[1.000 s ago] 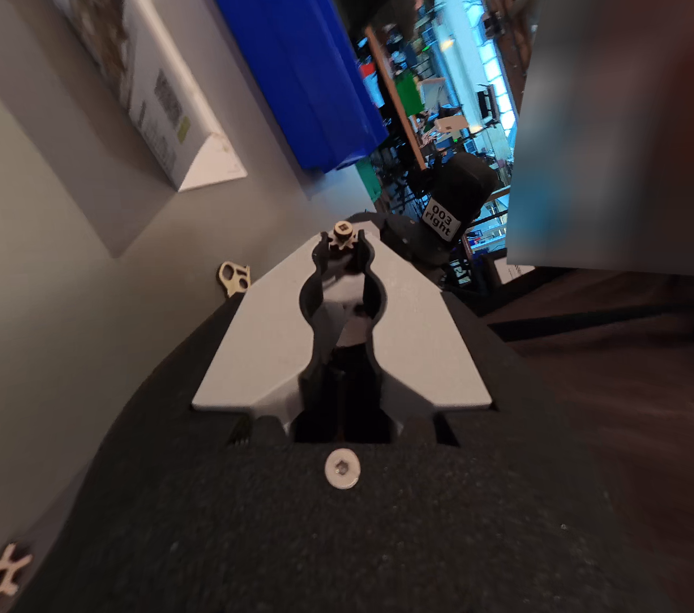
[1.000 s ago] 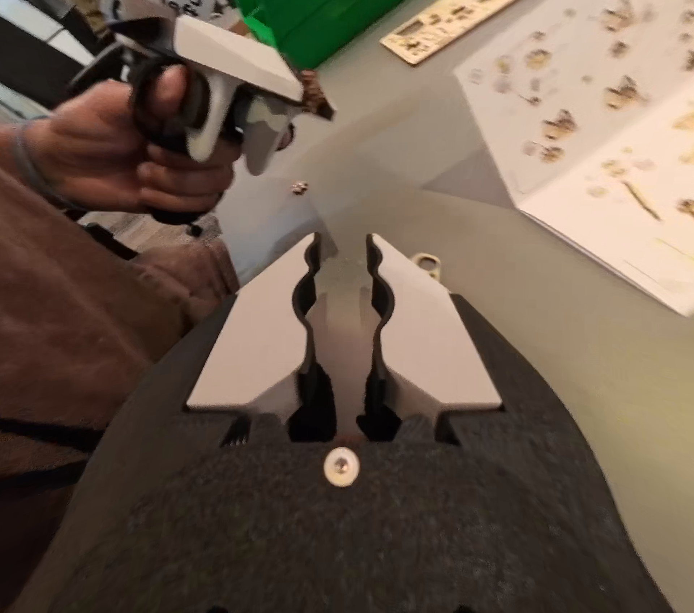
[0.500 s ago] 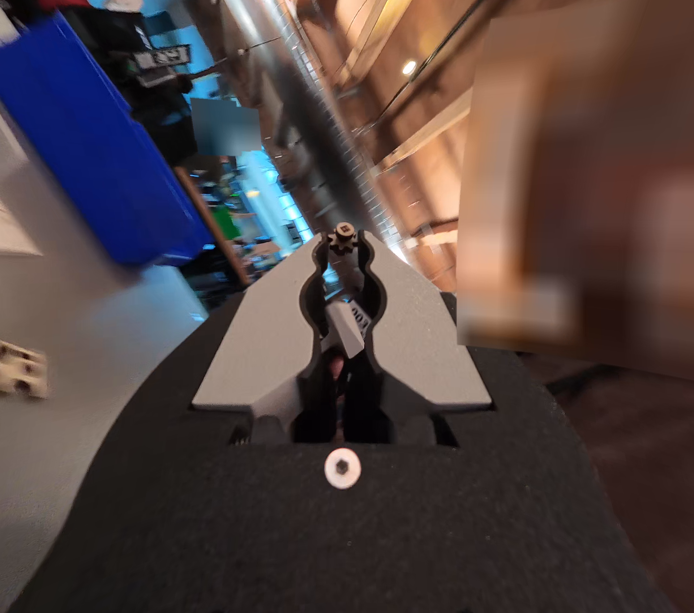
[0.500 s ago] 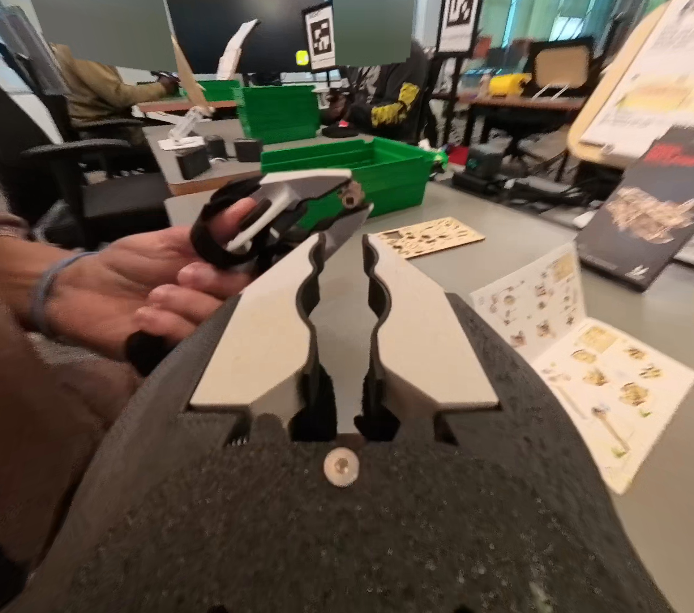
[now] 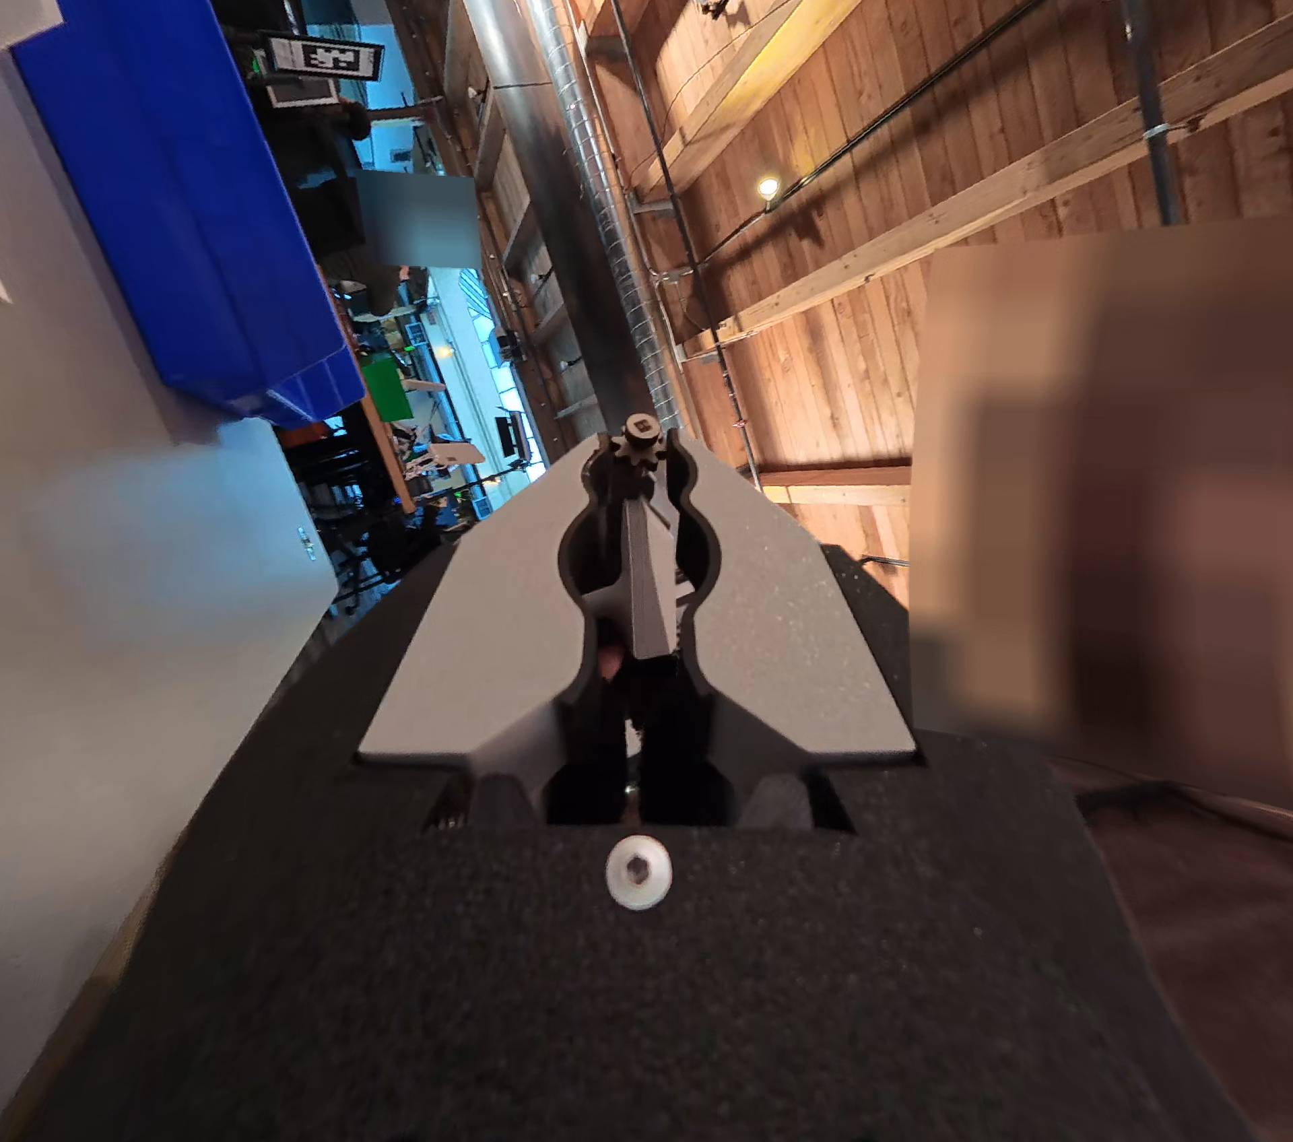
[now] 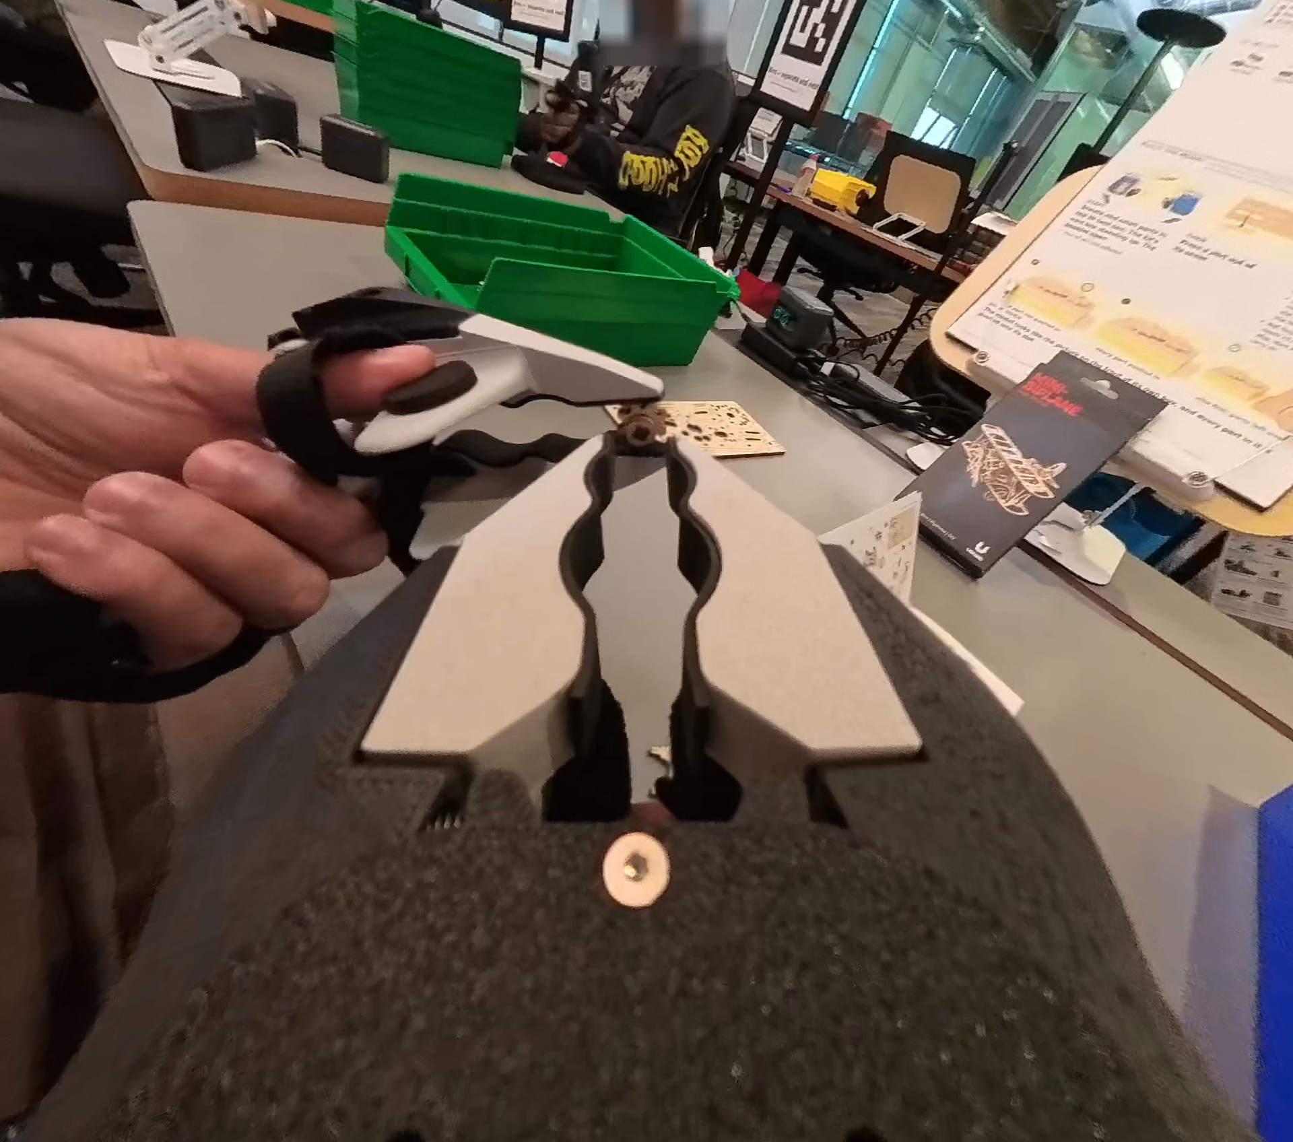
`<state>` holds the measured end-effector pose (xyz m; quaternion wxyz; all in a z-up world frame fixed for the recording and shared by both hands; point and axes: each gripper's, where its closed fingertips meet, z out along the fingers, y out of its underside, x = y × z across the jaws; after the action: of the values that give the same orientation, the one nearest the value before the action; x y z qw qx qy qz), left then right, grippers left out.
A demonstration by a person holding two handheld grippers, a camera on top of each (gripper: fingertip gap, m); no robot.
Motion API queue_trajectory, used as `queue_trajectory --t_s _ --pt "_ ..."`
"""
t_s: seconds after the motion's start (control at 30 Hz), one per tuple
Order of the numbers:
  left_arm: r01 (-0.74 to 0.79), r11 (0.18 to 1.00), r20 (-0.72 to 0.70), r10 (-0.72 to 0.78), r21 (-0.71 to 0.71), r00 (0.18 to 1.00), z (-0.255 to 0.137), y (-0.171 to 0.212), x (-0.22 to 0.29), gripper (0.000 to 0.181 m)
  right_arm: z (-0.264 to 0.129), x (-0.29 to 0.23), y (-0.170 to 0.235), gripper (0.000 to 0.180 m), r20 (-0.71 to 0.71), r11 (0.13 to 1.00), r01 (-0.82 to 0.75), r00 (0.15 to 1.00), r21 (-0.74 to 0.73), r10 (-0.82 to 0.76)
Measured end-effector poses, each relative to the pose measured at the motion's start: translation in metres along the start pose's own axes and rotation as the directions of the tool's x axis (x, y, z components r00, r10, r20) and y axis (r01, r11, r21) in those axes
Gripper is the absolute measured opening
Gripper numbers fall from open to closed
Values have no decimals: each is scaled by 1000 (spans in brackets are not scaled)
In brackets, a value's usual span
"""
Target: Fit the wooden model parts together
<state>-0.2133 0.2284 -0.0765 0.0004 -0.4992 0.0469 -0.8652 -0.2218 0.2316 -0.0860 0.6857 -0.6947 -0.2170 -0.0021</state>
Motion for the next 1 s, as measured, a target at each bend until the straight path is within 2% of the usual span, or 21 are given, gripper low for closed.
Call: queue_trajectory --t_s 0.37,0.57,0.7,0.73,0.8,0.83,0.9,0.93,0.97,1.0 --pt "-4 999 55 2 33 998 -1 3 -9 12 2 -2 5 9 -51 993 110 992 -34 -112" --pt "13 999 57 -15 44 998 -1 4 -10 12 1 -2 7 8 -37 994 97 994 -51 -99" --pt "-19 1000 74 19 4 997 1 6 -11 12 -3 0 8 8 -10 996 69 998 -52 -69" --pt "-33 999 79 34 -11 996 2 6 -11 14 -6 3 7 8 -12 997 55 998 -50 -56" --pt "-88 994 122 94 -58 988 1 4 -16 39 -14 17 8 8 -12 999 20 1000 -44 -21" --pt "-139 986 167 154 -95 974 -1 0 -22 46 -21 31 13 8 -25 998 5 1000 -63 -6" --pt "-286 931 300 346 -226 889 -9 -12 -40 46 -33 57 29 8 2 991 -94 996 -95 94" --pt "-353 857 380 489 -375 785 -17 -14 -58 43 -39 69 41 8 15 978 -159 987 -133 162" --pt "-370 738 420 642 -564 641 -28 -13 -80 44 -43 79 56 8 21 961 -208 976 -180 215" --pt "-343 600 395 766 -722 508 -39 -13 -97 44 -46 84 71 8 35 943 -237 967 -235 252"
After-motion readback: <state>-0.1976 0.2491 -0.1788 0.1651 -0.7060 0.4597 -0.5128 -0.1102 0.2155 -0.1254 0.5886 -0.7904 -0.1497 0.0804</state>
